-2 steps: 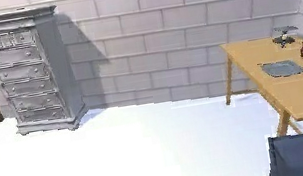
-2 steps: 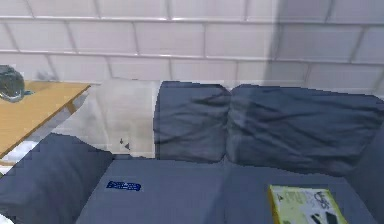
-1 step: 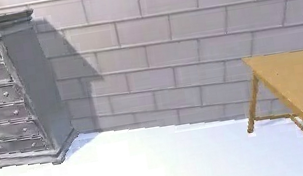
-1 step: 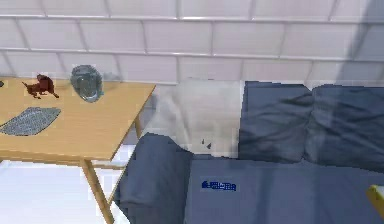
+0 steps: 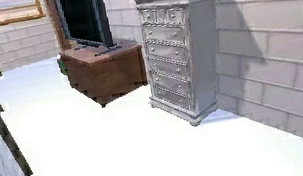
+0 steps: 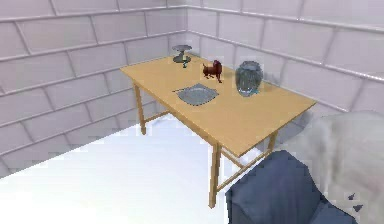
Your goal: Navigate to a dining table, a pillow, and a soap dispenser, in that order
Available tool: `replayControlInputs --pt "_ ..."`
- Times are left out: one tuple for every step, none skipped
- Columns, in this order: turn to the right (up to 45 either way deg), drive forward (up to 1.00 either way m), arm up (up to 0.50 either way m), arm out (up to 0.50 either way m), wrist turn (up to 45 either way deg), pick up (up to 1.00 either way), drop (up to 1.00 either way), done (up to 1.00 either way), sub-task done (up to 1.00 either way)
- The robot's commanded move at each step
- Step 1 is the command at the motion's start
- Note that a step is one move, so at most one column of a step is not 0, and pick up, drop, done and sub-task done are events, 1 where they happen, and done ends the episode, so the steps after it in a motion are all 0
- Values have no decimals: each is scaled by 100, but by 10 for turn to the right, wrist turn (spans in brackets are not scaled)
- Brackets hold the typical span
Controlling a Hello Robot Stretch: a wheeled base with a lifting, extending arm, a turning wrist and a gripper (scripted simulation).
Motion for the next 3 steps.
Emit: replayControlInputs --pt "-30 0 0 0 0 0 0 0 0" --pt "450 0 0 0 0 0 0 0 0" --pt "240 0 0 0 0 0 0 0 0"
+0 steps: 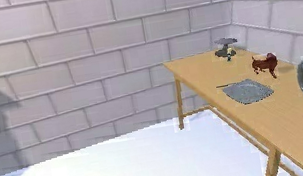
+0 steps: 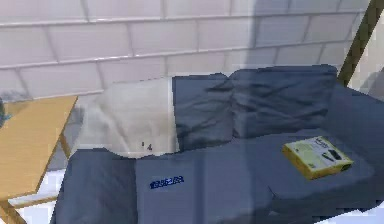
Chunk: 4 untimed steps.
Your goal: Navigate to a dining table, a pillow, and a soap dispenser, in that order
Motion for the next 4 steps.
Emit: replayControlInputs --pt "0 5 0 0 0 0 0 0 0" --pt "-180 0 0 0 0 0 0 0 0" --pt "0 25 0 0 0 0 0 0 0" --pt "-450 0 0 0 0 0 0 0 0"
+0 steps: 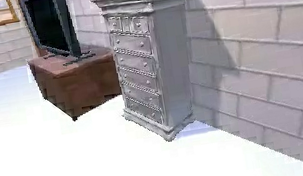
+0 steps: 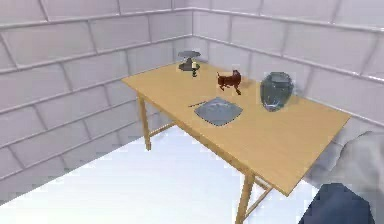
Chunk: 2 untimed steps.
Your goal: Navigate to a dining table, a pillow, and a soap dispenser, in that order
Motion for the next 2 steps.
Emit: replayControlInputs --pt "-300 0 0 0 0 0 0 0 0" --pt "0 35 0 0 0 0 0 0 0"
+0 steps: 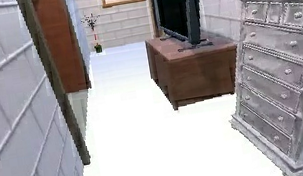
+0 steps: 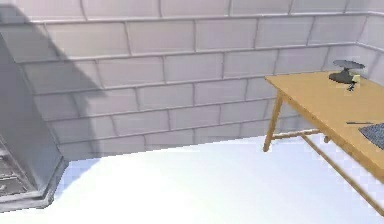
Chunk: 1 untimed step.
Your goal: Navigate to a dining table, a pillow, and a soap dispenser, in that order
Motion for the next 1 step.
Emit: replayControlInputs --pt "-60 0 0 0 0 0 0 0 0"
